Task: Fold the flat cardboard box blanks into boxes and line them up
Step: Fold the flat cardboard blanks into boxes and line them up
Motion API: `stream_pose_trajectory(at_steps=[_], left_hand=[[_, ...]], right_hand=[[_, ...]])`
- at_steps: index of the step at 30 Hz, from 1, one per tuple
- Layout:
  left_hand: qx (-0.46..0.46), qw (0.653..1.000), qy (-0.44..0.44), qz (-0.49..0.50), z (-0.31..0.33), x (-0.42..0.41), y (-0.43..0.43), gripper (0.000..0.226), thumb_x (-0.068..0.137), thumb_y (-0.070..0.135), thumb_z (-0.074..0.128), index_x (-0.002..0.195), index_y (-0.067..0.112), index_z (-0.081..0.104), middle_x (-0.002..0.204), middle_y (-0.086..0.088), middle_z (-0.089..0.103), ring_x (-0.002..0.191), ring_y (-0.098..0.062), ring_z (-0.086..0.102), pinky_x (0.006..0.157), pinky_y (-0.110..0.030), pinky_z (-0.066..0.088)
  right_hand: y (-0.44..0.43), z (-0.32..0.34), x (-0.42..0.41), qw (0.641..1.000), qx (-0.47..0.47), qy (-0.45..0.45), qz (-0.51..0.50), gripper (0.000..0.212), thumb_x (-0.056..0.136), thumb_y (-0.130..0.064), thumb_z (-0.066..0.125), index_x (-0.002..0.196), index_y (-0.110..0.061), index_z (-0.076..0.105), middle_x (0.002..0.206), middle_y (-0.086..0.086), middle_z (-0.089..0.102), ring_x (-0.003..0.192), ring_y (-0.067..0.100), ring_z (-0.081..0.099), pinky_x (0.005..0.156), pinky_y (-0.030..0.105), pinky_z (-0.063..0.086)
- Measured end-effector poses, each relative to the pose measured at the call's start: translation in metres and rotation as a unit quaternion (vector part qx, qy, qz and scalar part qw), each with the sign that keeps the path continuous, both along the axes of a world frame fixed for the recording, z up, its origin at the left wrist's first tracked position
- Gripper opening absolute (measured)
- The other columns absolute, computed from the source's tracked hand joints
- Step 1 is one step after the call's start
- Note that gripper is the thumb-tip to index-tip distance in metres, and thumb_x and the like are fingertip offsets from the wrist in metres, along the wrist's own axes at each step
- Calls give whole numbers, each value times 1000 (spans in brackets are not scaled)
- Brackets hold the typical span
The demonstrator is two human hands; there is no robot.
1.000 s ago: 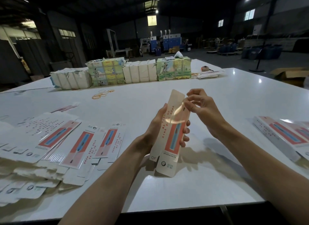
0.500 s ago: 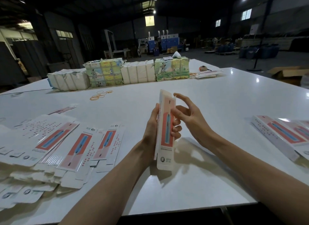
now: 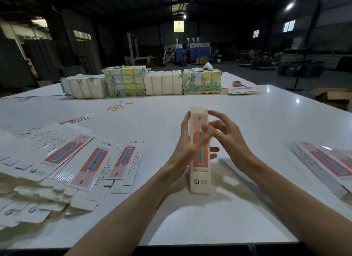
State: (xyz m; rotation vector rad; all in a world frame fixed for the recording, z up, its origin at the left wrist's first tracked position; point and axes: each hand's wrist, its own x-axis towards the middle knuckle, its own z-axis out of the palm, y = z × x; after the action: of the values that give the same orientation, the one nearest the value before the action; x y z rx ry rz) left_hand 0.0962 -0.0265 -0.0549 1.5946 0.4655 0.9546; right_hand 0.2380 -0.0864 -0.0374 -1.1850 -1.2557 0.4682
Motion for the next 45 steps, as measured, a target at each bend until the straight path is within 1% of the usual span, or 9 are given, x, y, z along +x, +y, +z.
stream_pose_trajectory(at_steps=[2,5,7,11,17,21,28,35,45], left_hand=[[19,999,27,-5,-3,0,2,107,80,31,88,150,63,14,149,0,48,117,-32,69,86,-44,66],[-26,999,3,-34,-4,0,3,103,74,22,87,144,62,22,142,-2,51,114,-30,70,77,-38,66],[-30,999,9,-28,-5,-1,4,99,74,23,85,143,58,24,134,0,55,107,-27,73,73,-33,64],[-18,999,45,-13,-8,-2,3,100,72,25,84,148,48,23,125,-2,60,98,-20,76,69,-27,62],[11,995,86,-42,-8,3,1,103,71,27,88,146,52,23,128,0,62,110,-8,72,81,-32,65],[5,994,85,-64,-8,1,-2,103,69,23,89,148,45,27,127,-3,60,113,-20,71,84,-43,66],[3,991,114,-74,-9,0,2,99,76,26,84,151,47,22,123,-5,64,99,-20,77,73,-32,64],[22,988,135,-74,-9,-1,4,97,85,18,83,142,61,18,119,-2,63,85,-25,80,69,-29,64],[65,988,121,-67,-12,-3,8,112,80,14,85,148,63,10,118,-9,58,73,-31,79,64,-29,63]], right_hand=[[-1,0,0,1000,-1,1,0,53,90,-48,73,140,-43,56,103,-12,75,105,9,73,70,17,59],[0,-3,1,1000,-2,16,22,48,92,-44,75,136,-41,58,104,0,73,101,14,75,65,24,62],[2,-4,3,1000,-12,6,22,42,93,-45,75,132,-38,61,104,2,70,99,17,76,66,30,64],[5,-8,6,999,-35,-25,18,32,97,-45,70,124,-28,65,95,-6,73,98,15,76,73,21,60],[8,-7,9,994,-33,96,-48,29,109,-42,49,131,-23,58,106,2,78,98,18,77,87,33,63],[7,-8,16,994,-43,78,-58,24,109,-28,55,128,-17,64,109,6,78,98,22,78,87,37,64],[6,-4,19,995,35,-53,-81,20,106,-7,57,109,-20,72,105,-1,77,92,18,79,75,32,65],[3,5,25,995,8,96,15,23,106,-25,60,109,-7,74,103,7,77,100,33,76,79,39,65],[0,15,29,973,-67,212,57,19,98,-5,66,89,-11,82,100,13,79,97,27,77,70,36,63]])
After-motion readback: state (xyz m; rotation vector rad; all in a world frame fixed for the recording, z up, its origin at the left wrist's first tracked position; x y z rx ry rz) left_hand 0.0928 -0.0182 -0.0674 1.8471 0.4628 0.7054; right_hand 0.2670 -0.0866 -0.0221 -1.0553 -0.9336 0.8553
